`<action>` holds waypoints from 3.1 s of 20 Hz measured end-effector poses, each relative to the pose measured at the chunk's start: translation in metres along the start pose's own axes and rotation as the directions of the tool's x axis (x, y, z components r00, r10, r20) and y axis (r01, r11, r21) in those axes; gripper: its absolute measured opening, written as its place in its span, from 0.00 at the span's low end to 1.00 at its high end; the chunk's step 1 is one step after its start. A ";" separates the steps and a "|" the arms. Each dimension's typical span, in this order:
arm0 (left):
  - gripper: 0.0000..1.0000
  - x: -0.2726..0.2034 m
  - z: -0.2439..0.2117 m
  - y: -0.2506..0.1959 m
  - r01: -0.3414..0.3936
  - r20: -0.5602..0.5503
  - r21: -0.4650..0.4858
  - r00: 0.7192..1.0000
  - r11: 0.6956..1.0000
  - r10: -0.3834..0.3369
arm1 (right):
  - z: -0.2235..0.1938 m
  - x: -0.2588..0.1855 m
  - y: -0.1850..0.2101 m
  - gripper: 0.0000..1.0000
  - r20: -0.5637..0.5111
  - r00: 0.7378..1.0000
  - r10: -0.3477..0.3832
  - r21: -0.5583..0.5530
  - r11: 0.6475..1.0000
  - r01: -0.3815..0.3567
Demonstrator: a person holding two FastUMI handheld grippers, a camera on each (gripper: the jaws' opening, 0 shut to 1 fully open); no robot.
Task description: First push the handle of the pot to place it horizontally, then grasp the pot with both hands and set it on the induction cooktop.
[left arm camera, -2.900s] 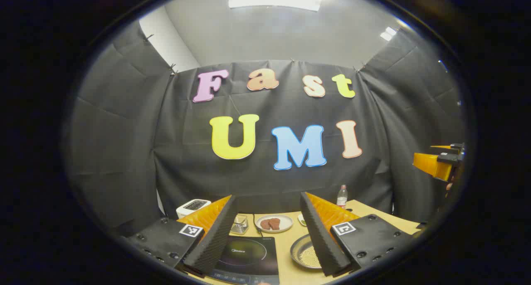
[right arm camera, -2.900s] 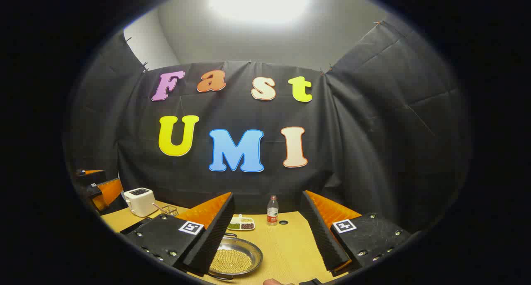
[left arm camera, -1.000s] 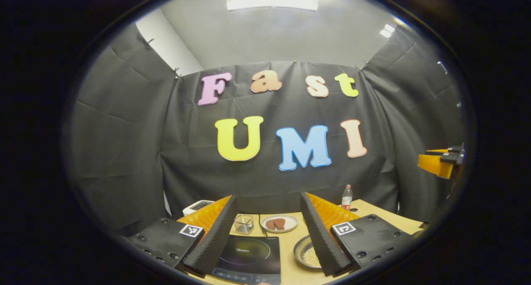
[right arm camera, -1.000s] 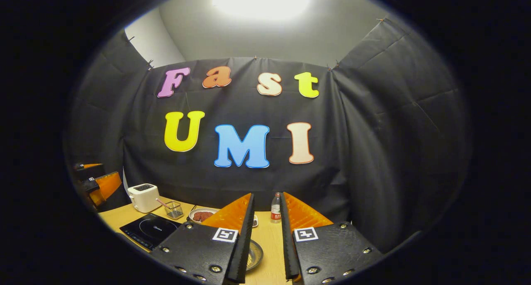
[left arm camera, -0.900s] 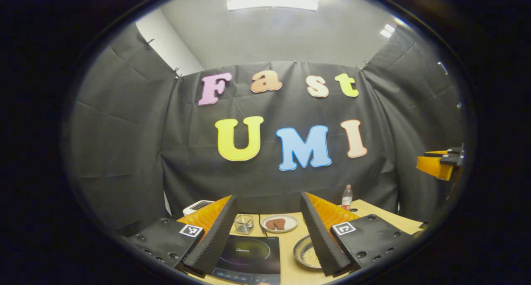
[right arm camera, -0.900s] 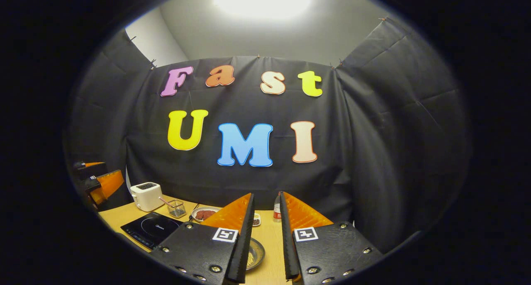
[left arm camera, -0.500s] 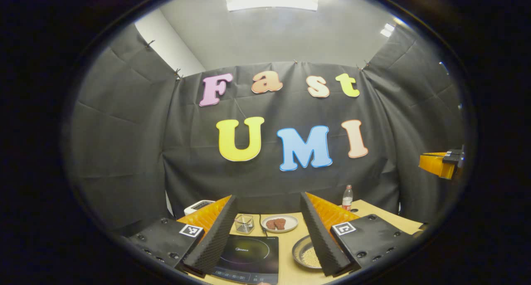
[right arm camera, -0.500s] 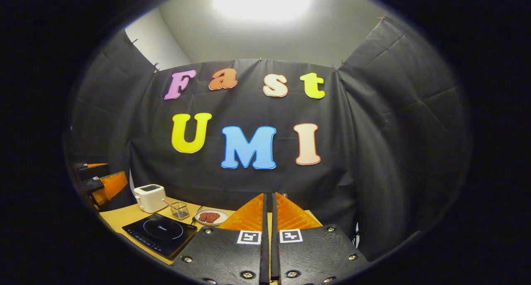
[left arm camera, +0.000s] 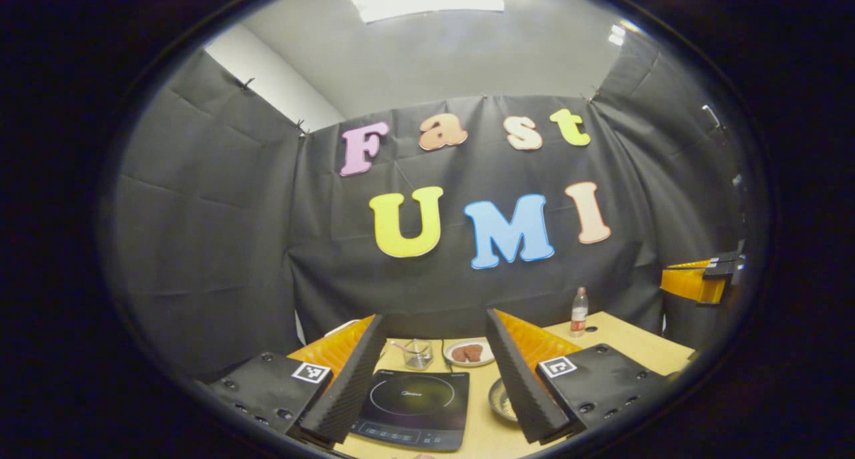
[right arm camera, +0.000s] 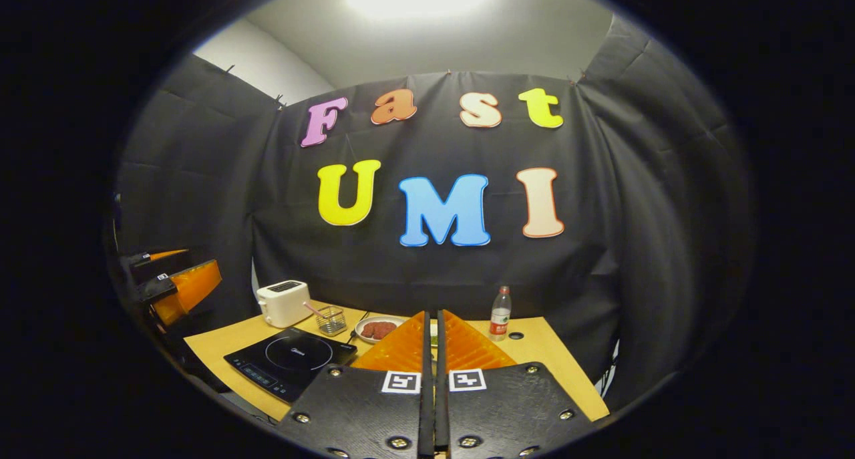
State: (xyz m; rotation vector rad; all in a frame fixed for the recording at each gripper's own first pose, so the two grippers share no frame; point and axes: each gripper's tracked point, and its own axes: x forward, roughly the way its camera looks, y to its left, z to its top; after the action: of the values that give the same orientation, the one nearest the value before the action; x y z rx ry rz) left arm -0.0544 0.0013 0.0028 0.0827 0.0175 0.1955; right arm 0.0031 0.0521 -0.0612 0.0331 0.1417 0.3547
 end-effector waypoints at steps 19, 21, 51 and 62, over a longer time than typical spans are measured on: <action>0.98 0.035 -0.014 0.098 -0.099 -0.001 -0.039 0.995 0.994 0.099 | -0.119 0.051 0.135 0.01 -0.372 0.876 0.307 0.086 0.951 -0.298; 0.98 0.040 -0.020 0.109 -0.105 -0.006 -0.046 0.994 0.993 0.105 | -0.138 0.052 0.140 0.01 -0.421 0.853 0.309 0.099 0.950 -0.296; 1.00 0.119 -0.097 0.119 0.007 -0.102 -0.129 0.995 0.992 -0.020 | -0.304 0.042 0.138 0.01 -0.839 0.485 0.246 0.295 0.955 0.027; 1.00 0.130 -0.073 0.039 0.046 -0.084 -0.125 0.995 0.991 -0.057 | -0.308 0.025 0.101 0.01 -0.850 0.454 0.266 0.296 0.955 -0.006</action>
State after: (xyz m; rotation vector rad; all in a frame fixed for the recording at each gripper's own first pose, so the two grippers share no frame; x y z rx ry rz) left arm 0.0633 0.0706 -0.0681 -0.0496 0.0949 0.1477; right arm -0.0526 0.1577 -0.3639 0.1131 1.2711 0.4927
